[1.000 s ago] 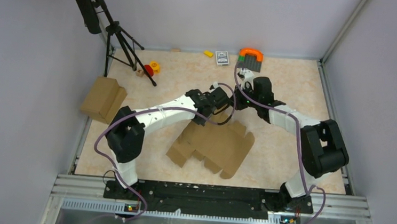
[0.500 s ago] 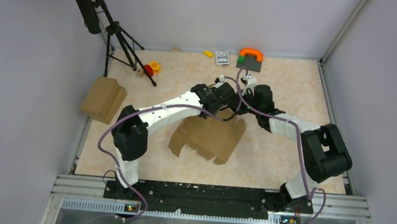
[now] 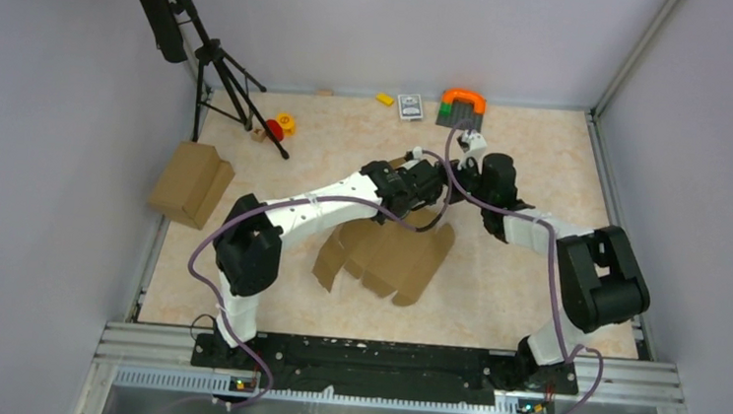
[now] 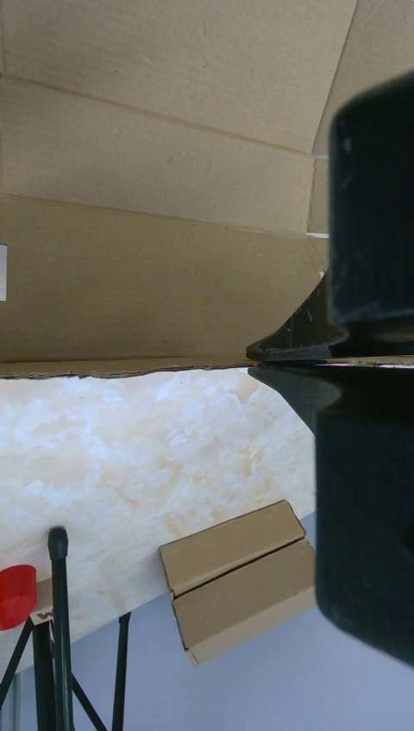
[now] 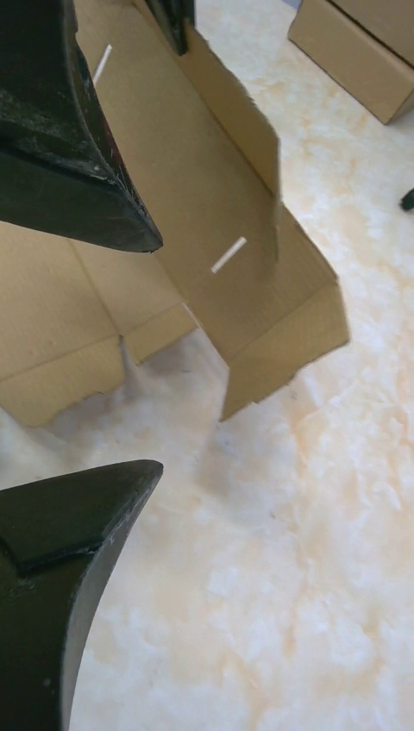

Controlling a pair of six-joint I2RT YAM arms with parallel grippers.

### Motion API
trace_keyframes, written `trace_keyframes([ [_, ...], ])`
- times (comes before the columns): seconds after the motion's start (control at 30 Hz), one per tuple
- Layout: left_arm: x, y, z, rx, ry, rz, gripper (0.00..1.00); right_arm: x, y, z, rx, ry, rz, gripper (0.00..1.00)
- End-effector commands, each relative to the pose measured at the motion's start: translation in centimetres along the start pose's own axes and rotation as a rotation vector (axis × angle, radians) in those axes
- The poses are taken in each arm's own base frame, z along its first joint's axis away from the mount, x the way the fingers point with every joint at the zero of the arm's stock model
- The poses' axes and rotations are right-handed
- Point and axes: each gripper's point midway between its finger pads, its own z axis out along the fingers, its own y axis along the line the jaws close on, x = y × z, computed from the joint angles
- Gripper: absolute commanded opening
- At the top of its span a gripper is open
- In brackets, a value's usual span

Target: Fold the paper box

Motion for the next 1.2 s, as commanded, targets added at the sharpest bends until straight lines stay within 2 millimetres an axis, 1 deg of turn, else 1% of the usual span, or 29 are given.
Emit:
trace_keyframes([
  [0.0,-0.7,0.7,-0.8,-0.011,-0.045,0.006,0.0,-3.7,0.3,1.5,-0.109,-0.093,-0.062,0.89],
  [0.13,-0.7,0.7,-0.9,-0.017,-0.055,0.02,0.0,-3.9,0.3,2.2,-0.196,-0.111,-0.059,0.87],
  [0.23,-0.7,0.7,-0.9,-0.022,-0.06,0.023,0.0,-3.8,0.0,3.2,-0.221,-0.081,-0.05,0.85],
  [0.4,-0.9,0.6,-1.1,-0.005,-0.081,0.017,0.0,-3.8,0.5,4.4,-0.323,-0.061,-0.02,0.81],
  [0.6,-1.1,0.9,-1.4,-0.02,-0.101,0.03,0.0,-3.7,-0.4,6.0,-0.312,-0.014,-0.037,0.77],
  [0.63,-1.1,1.0,-1.5,-0.025,-0.105,0.03,0.0,-3.5,-0.7,6.3,-0.31,-0.005,-0.031,0.76],
  [0.7,-1.2,1.0,-1.5,-0.03,-0.107,0.036,0.0,-3.4,-0.7,6.8,-0.316,0.005,-0.03,0.75],
  [0.73,-1.2,1.1,-1.5,-0.034,-0.109,0.034,0.0,-3.4,-0.8,7.0,-0.315,0.01,-0.031,0.73],
  [0.77,-1.2,1.1,-1.5,-0.034,-0.111,0.036,0.0,-3.3,-0.7,7.2,-0.322,0.017,-0.033,0.7],
  [0.83,-1.3,1.1,-1.5,-0.035,-0.116,0.039,0.0,-3.3,-0.4,7.3,-0.34,0.025,-0.038,0.59],
  [1.0,-1.4,1.1,-1.3,-0.049,-0.114,0.046,0.0,-3.7,0.0,6.4,-0.335,0.012,-0.053,0.19],
  [1.07,-1.5,1.2,-1.3,-0.056,-0.115,0.046,0.0,-4.3,0.2,5.7,-0.315,-0.008,-0.064,0.06],
  [1.13,-1.6,1.2,-1.4,-0.061,-0.119,0.045,0.0,-4.8,-0.1,5.2,-0.268,-0.027,-0.067,0.0],
  [1.17,-1.7,1.1,-1.5,-0.06,-0.123,0.046,0.0,-5.1,-0.4,4.9,-0.232,-0.041,-0.07,0.0],
])
